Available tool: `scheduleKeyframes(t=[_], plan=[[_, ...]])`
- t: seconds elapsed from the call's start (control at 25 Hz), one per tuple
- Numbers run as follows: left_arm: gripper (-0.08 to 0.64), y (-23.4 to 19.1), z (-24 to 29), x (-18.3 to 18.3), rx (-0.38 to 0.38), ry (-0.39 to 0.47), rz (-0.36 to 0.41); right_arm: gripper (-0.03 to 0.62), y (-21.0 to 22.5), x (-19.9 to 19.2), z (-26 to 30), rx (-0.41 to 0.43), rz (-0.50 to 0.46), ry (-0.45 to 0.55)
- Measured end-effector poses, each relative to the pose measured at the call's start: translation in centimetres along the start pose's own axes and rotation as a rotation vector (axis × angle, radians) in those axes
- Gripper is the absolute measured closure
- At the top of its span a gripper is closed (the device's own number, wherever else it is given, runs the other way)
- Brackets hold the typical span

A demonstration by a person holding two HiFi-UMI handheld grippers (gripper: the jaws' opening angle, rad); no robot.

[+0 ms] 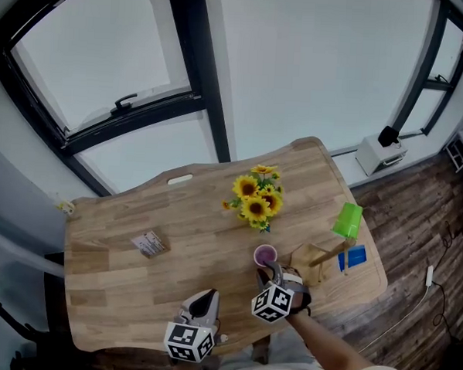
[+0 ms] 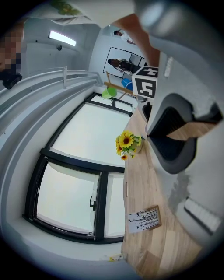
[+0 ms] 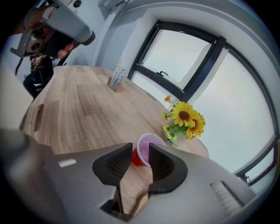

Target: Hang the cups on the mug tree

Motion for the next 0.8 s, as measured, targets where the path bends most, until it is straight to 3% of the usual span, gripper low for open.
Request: scheduleKeyframes(t=[0.28, 0.56, 0.8], plan=[[0.557, -0.35, 0.13, -0.04, 0.000, 0.005, -0.008, 0.491, -0.19, -0.25, 1.04, 0.015, -0.004, -0.044], [0.557, -0.63, -0.09, -0.28, 0.009, 0.006, -0.014, 0.568, 0.10, -0.08, 0.96, -0.001, -0.013, -0.041], [0.557, -0.38, -0.30, -0.23, 0.010, 0.011, -0.010, 0.571, 0.46, 0.09, 0.33, -0.008, -0.004, -0.026]])
Point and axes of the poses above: the fingertips, and each gripper's own axes: z forward along the fingers, y to its right, x out of its top, the point moved 5 cm from there along -z, backward along the fingers, and after that the axes turned 8 degrees about x, right-handed, at the moved point
